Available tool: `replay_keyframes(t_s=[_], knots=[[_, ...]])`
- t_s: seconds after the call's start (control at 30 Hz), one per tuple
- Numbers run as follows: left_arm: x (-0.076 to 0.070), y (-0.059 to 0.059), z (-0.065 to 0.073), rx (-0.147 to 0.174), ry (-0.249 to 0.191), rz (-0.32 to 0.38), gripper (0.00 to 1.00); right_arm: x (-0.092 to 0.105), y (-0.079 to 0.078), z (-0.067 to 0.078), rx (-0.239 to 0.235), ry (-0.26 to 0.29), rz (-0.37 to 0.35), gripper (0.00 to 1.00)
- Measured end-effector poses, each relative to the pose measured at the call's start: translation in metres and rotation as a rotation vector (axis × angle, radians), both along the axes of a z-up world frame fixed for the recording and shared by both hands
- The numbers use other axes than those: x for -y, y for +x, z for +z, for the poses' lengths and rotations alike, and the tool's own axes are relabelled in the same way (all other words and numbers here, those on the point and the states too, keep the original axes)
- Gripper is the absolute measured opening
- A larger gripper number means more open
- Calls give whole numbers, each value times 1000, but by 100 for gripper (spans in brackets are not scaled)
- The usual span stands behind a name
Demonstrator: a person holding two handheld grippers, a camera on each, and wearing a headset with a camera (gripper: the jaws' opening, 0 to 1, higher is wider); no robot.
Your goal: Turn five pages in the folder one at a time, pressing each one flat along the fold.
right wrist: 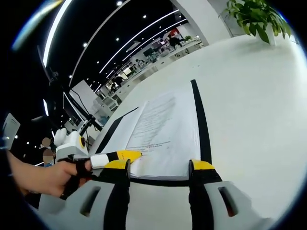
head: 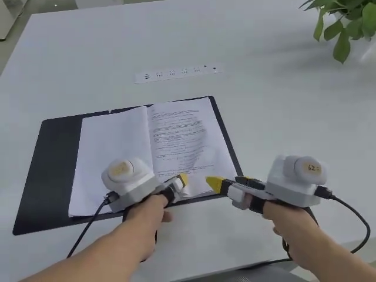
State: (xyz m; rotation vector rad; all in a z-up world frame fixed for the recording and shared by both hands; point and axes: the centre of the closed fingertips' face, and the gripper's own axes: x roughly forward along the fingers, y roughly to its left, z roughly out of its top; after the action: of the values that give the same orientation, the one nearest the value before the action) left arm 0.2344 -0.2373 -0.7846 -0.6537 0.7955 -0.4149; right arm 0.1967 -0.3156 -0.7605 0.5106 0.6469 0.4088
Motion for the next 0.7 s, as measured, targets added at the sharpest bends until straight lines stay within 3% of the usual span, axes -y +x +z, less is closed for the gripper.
replay_keyframes(t_s=[0.2,0.27,0.37,0.5,0.53,0.57,0.7], knots=[[0,0,0,2,1,1,0,5,1,-4,-10,-21,-12,36],[0,1,0,2,2,0,0,12,3,-8,-29,-16,-49,31],[0,1,0,5,4,1,0,18,5,-11,-52,-7,-82,22],[0,1,0,8,7,1,0,28,5,-18,-93,-4,-127,2],[0,1,0,9,10,-1,0,29,4,-19,-105,8,-129,0],[0,1,0,9,12,-1,0,27,4,-19,-116,58,-153,0],[0,1,1,8,12,1,0,26,3,-18,-120,63,-171,0]])
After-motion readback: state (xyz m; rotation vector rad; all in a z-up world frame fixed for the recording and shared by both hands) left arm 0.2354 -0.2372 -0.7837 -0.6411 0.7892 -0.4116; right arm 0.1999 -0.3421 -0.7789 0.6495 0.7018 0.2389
